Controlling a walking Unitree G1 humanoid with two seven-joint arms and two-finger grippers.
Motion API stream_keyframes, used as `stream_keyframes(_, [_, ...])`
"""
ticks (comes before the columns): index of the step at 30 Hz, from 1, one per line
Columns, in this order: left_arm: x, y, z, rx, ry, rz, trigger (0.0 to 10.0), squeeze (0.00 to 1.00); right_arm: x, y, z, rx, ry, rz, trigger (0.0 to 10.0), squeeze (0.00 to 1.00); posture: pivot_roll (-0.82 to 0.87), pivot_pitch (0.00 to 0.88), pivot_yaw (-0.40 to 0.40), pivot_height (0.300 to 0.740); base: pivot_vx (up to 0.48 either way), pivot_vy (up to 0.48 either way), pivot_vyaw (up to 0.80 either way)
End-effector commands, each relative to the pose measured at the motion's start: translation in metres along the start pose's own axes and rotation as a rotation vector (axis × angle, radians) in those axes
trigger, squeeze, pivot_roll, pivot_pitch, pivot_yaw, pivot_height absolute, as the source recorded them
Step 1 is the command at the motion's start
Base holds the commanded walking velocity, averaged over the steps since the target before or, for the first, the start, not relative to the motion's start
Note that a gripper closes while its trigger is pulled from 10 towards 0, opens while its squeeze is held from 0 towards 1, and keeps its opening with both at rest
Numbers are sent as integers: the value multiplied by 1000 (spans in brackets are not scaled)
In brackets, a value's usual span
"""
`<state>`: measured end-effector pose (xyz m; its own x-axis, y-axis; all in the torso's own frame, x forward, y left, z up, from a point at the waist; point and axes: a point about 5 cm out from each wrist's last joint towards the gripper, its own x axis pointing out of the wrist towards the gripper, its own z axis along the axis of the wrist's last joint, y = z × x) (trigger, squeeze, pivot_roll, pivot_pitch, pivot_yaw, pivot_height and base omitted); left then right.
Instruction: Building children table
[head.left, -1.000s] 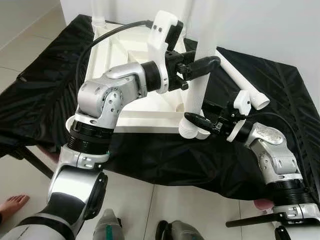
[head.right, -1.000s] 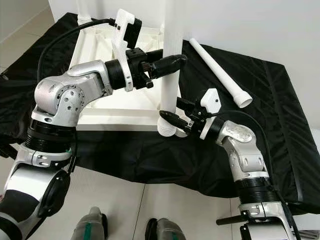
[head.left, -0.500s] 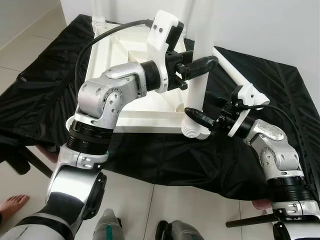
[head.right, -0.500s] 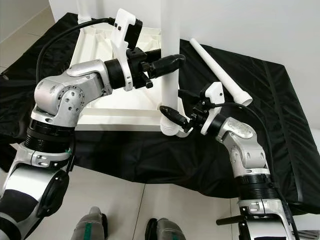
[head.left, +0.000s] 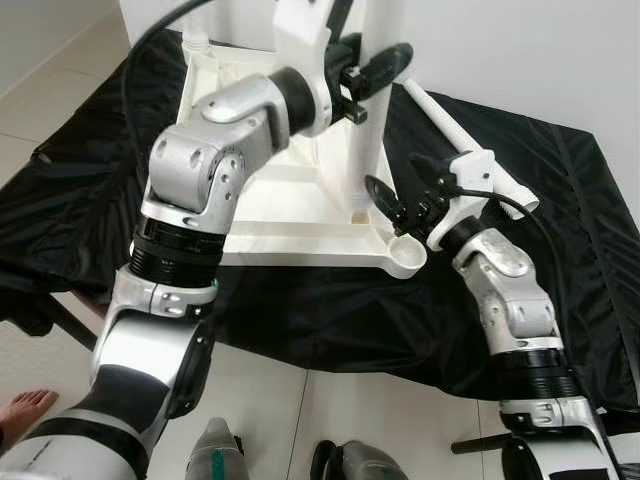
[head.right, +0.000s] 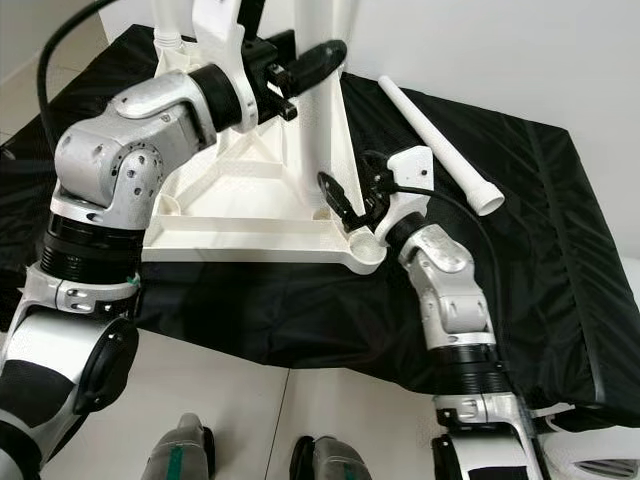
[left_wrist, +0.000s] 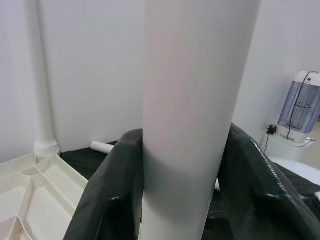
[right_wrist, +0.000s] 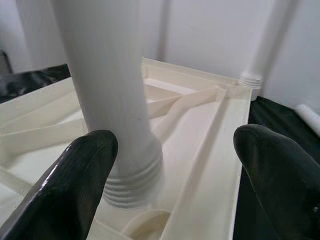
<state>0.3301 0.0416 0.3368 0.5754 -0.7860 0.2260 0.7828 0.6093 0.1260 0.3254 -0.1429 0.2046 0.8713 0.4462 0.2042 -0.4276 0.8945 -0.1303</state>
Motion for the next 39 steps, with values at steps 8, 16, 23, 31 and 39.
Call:
stream_keyframes(8, [12,-3,12,97,-46,100,10000,0,17,46,8,-4,-82,-128,10000,0,76,63,-131,740,0,0,0])
stream_keyframes(16, [18,1,8,169,-27,184,10000,0,23,55,15,56,-110,-110,10000,0,82,68,-137,740,0,0,0])
stream_keyframes(23, [22,-2,10,202,-35,192,10000,0,31,53,23,16,-156,-214,10000,0,80,67,-133,740,0,0,0])
stream_keyframes(31, [26,-10,14,238,-48,183,10000,0,42,57,25,36,-160,-268,10000,0,93,66,-132,740,0,0,0])
stream_keyframes(39, [27,-15,20,250,-75,173,10000,0,48,60,20,80,-154,-304,10000,0,100,61,-132,740,0,0,0])
